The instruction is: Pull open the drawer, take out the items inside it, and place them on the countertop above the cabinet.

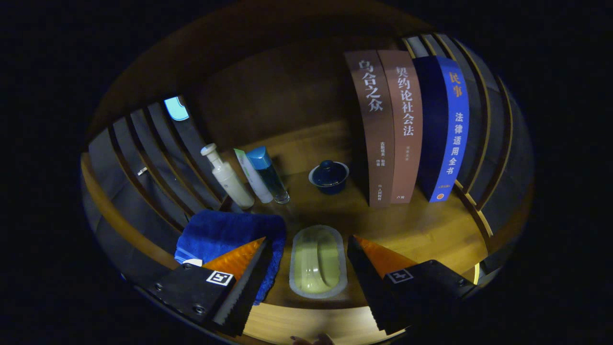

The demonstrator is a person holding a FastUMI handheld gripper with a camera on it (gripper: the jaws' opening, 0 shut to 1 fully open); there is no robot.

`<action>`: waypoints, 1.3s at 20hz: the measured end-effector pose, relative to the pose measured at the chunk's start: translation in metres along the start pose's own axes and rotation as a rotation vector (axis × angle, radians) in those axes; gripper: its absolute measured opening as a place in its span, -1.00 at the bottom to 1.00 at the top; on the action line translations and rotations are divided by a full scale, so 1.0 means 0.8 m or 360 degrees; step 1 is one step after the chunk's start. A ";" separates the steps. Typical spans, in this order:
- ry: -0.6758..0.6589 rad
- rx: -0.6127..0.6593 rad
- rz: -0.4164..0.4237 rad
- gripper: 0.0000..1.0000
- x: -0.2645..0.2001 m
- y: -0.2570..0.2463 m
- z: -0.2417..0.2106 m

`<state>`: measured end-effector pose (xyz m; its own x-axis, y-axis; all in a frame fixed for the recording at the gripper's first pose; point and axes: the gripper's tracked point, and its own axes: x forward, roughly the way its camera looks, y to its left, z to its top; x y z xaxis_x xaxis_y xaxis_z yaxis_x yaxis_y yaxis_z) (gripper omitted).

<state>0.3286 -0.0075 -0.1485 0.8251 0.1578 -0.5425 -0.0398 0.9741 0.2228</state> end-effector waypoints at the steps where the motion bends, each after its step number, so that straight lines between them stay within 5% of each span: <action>1: -0.0029 -0.0012 0.0002 1.00 -0.012 0.003 -0.001; 9: -0.0464 -0.0203 0.0069 0.99 -0.178 0.034 -0.029; 15: -0.0539 -0.0248 -0.0031 0.99 -0.277 0.012 -0.161; 26: -0.0336 -0.0191 -0.0099 0.99 -0.269 -0.015 -0.331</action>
<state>0.0019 -0.0104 -0.2490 0.9269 0.0720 -0.3683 -0.0417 0.9951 0.0896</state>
